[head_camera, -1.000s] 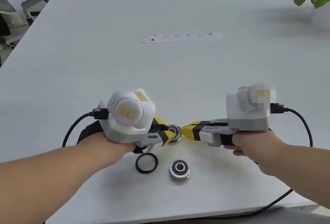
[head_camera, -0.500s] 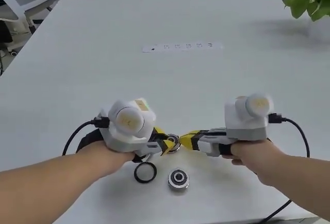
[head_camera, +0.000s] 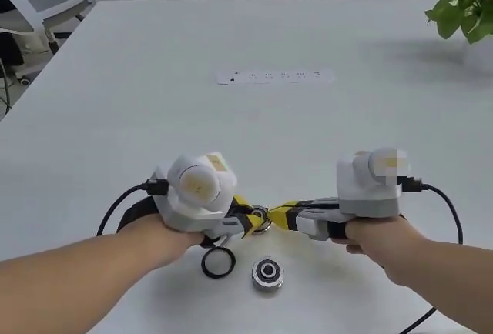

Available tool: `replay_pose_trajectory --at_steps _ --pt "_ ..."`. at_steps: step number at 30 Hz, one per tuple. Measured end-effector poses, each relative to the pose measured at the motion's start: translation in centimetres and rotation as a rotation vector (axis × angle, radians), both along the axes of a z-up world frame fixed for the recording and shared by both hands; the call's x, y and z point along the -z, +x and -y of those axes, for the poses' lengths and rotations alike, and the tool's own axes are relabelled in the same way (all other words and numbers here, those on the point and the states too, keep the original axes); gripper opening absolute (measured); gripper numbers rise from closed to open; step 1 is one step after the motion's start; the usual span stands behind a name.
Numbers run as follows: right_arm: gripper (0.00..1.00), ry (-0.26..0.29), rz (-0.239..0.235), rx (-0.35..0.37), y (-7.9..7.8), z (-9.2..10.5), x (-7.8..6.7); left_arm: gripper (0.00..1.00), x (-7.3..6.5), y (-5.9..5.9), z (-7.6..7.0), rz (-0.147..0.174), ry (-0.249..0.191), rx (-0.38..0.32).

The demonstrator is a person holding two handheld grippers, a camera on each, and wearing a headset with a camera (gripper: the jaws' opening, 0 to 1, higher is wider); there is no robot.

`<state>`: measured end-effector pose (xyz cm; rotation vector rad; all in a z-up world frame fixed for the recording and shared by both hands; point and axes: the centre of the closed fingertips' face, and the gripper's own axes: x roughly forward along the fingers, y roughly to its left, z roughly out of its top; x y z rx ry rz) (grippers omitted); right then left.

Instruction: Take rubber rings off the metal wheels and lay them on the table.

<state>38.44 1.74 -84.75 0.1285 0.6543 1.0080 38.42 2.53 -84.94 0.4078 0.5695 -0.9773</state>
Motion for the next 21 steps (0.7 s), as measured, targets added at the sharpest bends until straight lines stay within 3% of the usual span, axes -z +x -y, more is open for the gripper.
replay_pose_trajectory --at_steps 21 --pt "0.00 0.014 0.011 -0.012 -0.24 -0.38 -0.44 0.11 -0.04 0.08 0.09 0.006 -0.002 -0.017"
